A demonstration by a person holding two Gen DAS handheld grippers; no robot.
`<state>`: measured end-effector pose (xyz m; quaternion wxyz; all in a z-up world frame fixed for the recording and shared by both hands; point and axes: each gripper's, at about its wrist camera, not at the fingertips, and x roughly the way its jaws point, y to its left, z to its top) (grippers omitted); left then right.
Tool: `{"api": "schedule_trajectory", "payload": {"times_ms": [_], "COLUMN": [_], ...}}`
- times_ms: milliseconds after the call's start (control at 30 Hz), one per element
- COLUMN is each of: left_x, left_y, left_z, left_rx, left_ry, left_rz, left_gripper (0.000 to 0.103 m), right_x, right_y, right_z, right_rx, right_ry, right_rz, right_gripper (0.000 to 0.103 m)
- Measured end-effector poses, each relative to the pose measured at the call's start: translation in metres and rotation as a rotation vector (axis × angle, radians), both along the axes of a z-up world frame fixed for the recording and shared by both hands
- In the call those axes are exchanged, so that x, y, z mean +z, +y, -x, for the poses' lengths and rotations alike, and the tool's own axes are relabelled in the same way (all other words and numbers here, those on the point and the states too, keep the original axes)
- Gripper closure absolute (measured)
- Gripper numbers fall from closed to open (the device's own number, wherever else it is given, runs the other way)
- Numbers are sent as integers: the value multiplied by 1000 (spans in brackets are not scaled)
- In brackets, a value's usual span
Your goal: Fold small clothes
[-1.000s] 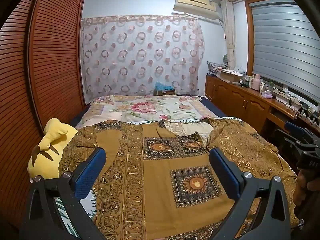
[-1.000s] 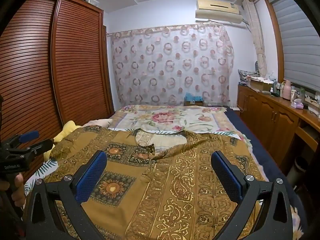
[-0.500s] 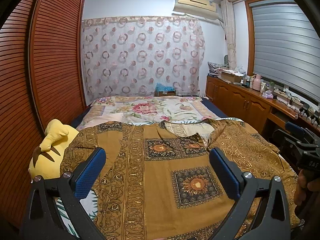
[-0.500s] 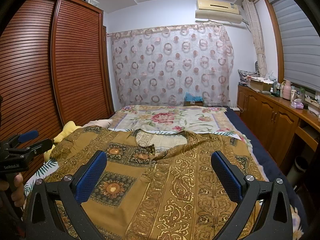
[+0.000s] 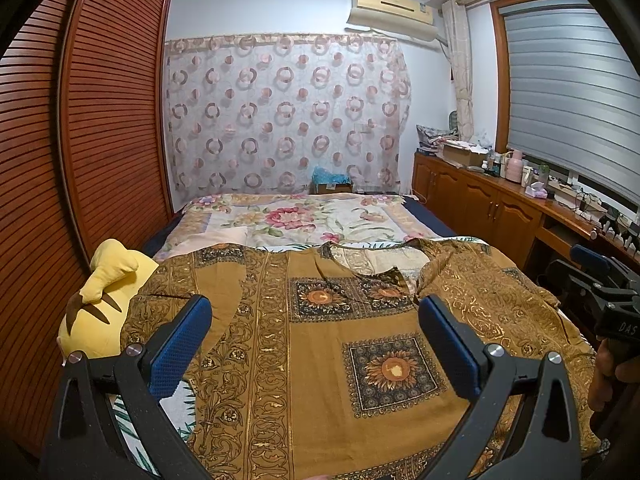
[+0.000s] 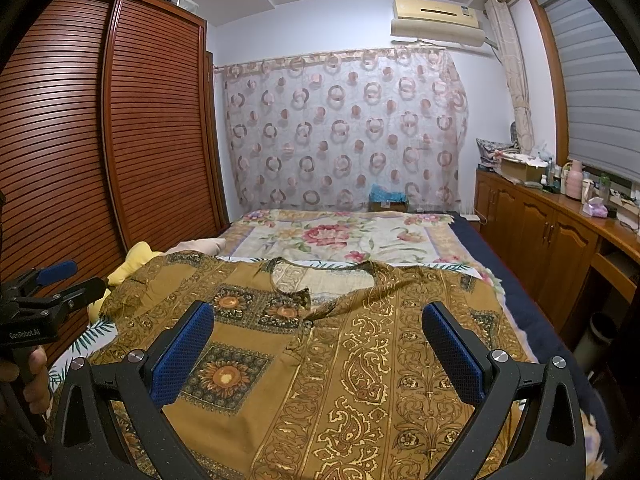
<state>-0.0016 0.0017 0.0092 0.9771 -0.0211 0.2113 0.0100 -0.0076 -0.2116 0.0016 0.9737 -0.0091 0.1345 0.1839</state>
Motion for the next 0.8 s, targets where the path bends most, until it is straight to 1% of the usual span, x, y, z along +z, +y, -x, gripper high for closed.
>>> {"api": "schedule_trajectory", "payload": {"times_ms": [67, 800], "left_x": [5, 6], "left_y": [6, 5], "left_z": [3, 3], "left_rx": [2, 3], "left_ry": [-2, -5], "left_rz": [2, 0], "left_gripper": [0, 0], "right_x": [0, 0], "right_y": [0, 0], "right_z": [0, 1], "right_rx": [0, 0], "right_ry": [0, -1], "right_rz": [0, -1], "right_gripper": [0, 0]}}
